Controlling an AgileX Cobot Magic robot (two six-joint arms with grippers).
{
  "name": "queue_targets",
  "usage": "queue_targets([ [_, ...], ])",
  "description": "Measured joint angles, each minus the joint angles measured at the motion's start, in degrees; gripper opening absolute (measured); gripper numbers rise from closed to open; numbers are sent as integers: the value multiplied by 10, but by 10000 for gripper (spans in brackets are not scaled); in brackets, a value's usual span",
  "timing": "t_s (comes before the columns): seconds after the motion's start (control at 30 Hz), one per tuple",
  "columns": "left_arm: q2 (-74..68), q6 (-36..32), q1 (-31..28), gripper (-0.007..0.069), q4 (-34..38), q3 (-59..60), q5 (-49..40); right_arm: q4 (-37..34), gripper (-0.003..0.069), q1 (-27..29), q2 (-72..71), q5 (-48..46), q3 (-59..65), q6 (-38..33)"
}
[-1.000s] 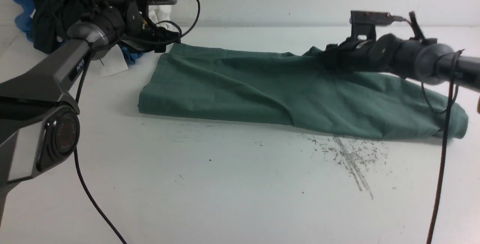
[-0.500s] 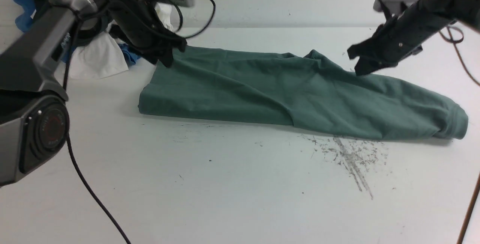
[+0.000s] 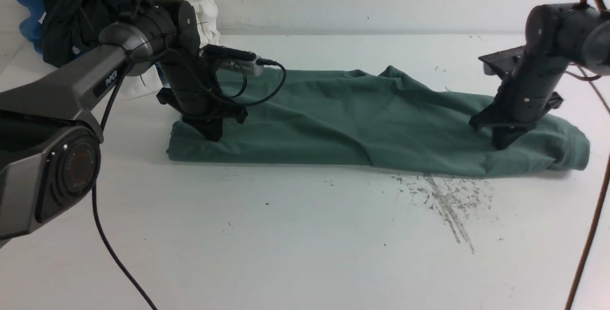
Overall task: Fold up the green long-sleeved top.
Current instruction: Use both arms to drag the lower edge of the fabric forward and fold it over the upper edge
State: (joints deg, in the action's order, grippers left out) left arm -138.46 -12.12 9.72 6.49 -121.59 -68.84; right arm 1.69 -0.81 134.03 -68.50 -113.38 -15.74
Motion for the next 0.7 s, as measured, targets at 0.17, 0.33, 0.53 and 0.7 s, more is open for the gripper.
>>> queue_targets([
  [0.17,42,-9,0,-7,-28,71,-1,-10,-14,41,-4,22,0,2],
  [0.33,67,-10,0,-7,-23,83,-5,-40,-14,47,-34,38,0,2],
  [0.53,115,-16,0,-7,89,84,25,-251,-14,36,-57,40,-5,-80],
  [0.7,107,-48,15,-7,154,84,33,-439,-14,-22,-38,62,-5,-222],
])
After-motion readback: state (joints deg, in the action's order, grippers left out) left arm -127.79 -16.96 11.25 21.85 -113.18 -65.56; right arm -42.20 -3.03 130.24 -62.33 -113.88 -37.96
